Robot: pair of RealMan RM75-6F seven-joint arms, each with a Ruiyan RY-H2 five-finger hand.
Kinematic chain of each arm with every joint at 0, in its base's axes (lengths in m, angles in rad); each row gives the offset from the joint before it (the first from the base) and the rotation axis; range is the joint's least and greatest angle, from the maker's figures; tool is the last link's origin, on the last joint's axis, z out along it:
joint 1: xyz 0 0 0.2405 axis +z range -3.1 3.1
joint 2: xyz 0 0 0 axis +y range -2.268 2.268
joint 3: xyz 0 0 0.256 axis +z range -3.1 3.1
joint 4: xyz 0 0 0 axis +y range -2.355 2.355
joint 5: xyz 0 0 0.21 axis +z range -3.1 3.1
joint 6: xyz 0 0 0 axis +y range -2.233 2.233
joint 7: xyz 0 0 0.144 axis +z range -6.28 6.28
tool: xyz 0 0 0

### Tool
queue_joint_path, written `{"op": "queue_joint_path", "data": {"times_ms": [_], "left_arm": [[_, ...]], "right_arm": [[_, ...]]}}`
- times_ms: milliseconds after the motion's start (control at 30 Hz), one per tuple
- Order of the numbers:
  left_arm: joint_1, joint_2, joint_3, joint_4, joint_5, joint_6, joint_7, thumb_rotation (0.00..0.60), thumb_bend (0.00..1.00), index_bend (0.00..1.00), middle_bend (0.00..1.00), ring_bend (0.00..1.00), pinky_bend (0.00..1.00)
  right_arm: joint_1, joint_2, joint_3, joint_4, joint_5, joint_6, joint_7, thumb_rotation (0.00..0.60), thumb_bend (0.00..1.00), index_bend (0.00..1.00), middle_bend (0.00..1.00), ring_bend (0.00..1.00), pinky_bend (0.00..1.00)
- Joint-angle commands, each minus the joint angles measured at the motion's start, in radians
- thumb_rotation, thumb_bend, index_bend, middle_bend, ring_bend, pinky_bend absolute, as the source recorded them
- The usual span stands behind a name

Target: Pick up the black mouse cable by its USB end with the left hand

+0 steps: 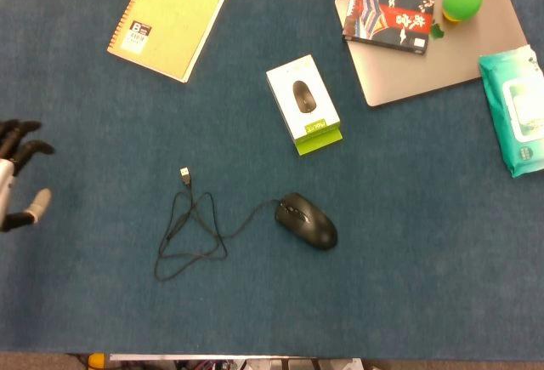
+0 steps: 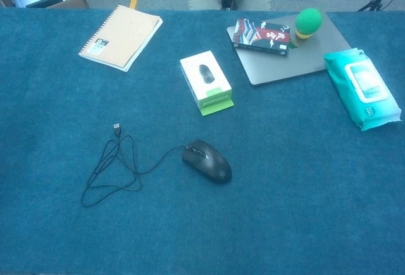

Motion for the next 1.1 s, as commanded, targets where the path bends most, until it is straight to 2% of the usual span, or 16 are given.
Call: {"op": "queue_joint_path", "data": {"times_ms": [33,367,533,667,833,1100], "left_arm": [[-0.031,0.015,0.019,-0.006,0.045,-0.033,-0.022,0.600,0.32,0.29,0.15,0.10,0.08],[-0.162,-0.007,0.037,-0.011,0.138,-0.188,0.010,0.600,0.28,0.23,0.11,0.04,0.07],[-0.221,-0.065,0.018,0.041,0.155,-0.235,0.061,0.600,0.28,0.21,0.10,0.03,0.07],[-0.277,-0.104,0.015,0.098,0.183,-0.275,0.041,0.600,0.28,0.21,0.10,0.03,0.07],[-0.340,-0.158,0.032,0.214,0.270,-0.262,-0.020,0.600,0.28,0.24,0.10,0.03,0.07],[-0.425,-0.233,0.098,0.434,0.428,-0.181,-0.134,0.600,0.28,0.36,0.11,0.03,0.07]], "right_arm": [[0.000,0.001,0.000,0.000,-0.001,0.001,0.001,0.600,0.38,0.55,0.47,0.37,0.50],[-0.004,0.009,-0.003,-0.005,-0.004,0.005,0.000,0.600,0.38,0.55,0.47,0.37,0.50],[-0.006,0.015,-0.004,-0.010,-0.005,0.007,-0.005,0.600,0.38,0.55,0.47,0.37,0.50],[-0.009,0.021,-0.005,-0.016,-0.006,0.011,-0.008,0.600,0.38,0.55,0.47,0.37,0.50],[-0.014,0.025,-0.007,-0.020,-0.005,0.015,-0.011,0.600,0.38,0.55,0.47,0.37,0.50],[-0.018,0.032,-0.007,-0.036,-0.003,0.017,-0.031,0.600,0.38,0.55,0.47,0.37,0.50]]}}
